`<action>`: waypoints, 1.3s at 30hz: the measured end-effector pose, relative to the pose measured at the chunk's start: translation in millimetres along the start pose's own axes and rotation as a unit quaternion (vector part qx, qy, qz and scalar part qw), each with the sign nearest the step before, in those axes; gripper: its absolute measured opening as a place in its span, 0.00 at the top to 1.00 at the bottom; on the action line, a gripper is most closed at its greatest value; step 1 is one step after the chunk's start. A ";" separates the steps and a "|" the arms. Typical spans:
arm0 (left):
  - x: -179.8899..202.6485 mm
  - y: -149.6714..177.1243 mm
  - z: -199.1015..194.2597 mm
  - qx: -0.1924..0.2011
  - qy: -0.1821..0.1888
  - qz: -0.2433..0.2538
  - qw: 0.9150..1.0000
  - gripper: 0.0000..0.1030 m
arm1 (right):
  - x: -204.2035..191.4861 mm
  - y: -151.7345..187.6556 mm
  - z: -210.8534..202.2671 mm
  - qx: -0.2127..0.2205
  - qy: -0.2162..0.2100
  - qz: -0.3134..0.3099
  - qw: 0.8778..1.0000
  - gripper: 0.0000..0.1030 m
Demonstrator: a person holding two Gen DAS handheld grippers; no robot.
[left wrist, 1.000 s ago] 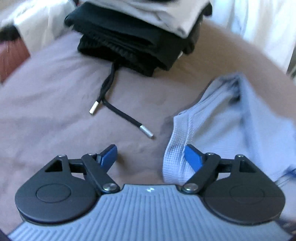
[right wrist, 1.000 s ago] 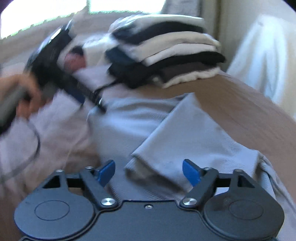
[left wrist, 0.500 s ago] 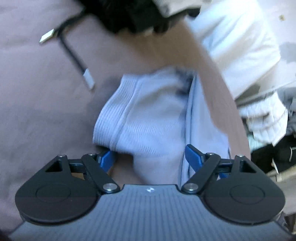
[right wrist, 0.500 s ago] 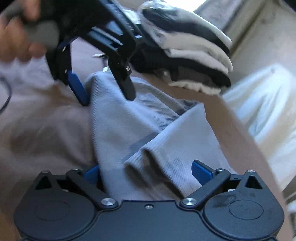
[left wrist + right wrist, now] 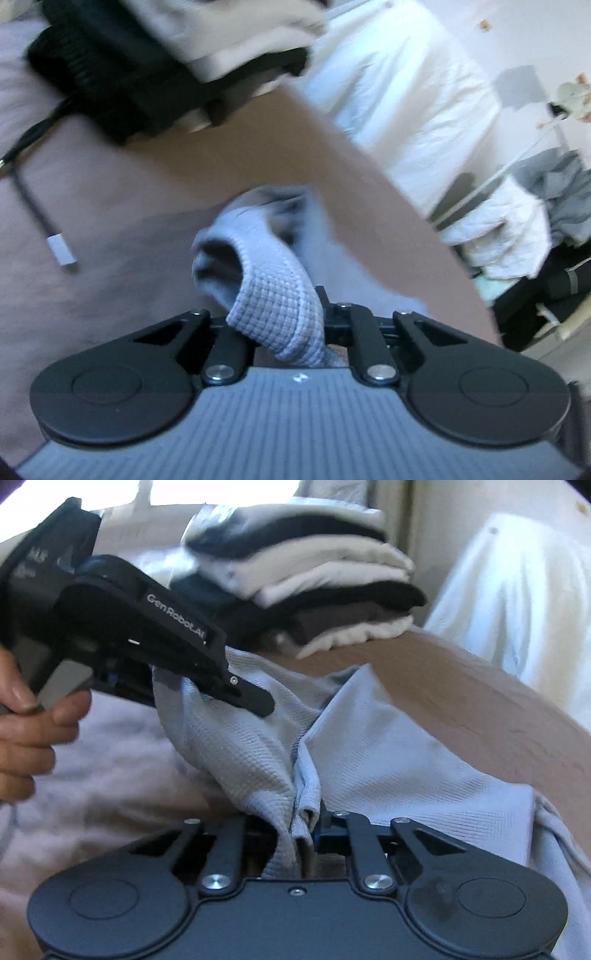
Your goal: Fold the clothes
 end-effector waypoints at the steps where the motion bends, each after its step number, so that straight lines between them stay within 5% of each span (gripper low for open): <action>1: 17.9 -2.8 -2.9 0.005 0.010 0.014 1.000 0.89 | 5.1 0.2 -14.2 0.019 0.001 0.015 1.000 0.85; 7: 183.7 15.3 -14.6 0.009 0.138 0.137 0.981 0.89 | 37.6 1.8 -102.2 0.131 0.008 0.103 0.986 0.85; 9: 244.0 35.8 -11.8 -0.009 0.180 0.179 0.967 0.89 | 55.0 12.7 -138.6 0.169 0.021 0.140 0.975 0.85; 13: 352.9 129.2 9.3 -0.109 0.253 0.246 0.929 0.89 | 96.2 75.8 -211.1 0.211 0.079 0.235 0.946 0.85; 16: 363.4 195.0 30.0 -0.159 0.223 0.297 0.915 0.86 | 123.3 150.4 -244.9 0.185 0.124 0.316 0.922 0.77; 18: 369.6 238.1 43.0 -0.192 0.202 0.330 0.902 0.70 | 136.5 197.8 -251.6 0.132 0.151 0.339 0.919 0.69; 22: 380.2 320.1 66.6 -0.255 0.159 0.391 0.870 0.65 | 147.5 237.4 -277.7 0.158 0.079 0.405 0.897 0.54; 26: 353.3 255.2 40.9 -0.166 0.138 0.359 0.908 0.39 | 152.3 245.0 -298.5 0.188 0.029 0.442 0.877 0.35; 28: 329.3 216.4 31.3 -0.117 0.111 0.334 0.929 0.33 | 163.9 251.8 -308.2 0.212 0.012 0.487 0.847 0.34; 31: 282.4 194.1 26.0 -0.108 0.054 0.301 0.946 0.33 | 181.5 260.2 -320.7 0.240 -0.010 0.543 0.805 0.33; 34: 248.3 198.1 38.2 -0.129 0.005 0.284 0.950 0.33 | 194.4 262.0 -334.7 0.265 -0.003 0.561 0.784 0.24; 38: 212.3 228.0 54.6 -0.166 -0.121 0.342 0.917 0.32 | 204.5 262.6 -350.2 0.268 0.032 0.569 0.776 0.18; 39: 211.0 229.1 52.0 -0.155 -0.118 0.343 0.919 0.32 | 207.1 261.2 -351.9 0.262 0.034 0.570 0.778 0.18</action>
Point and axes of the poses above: each gripper's, at about its wrist camera, not at the fingertips, and z roughly the way its jaws point, x to its right, y to its underside, the point moved 10 cm from there along z, roughly the way its jaws point, and after that the axes turned 10 degrees about -y, right-handed, at the moved point
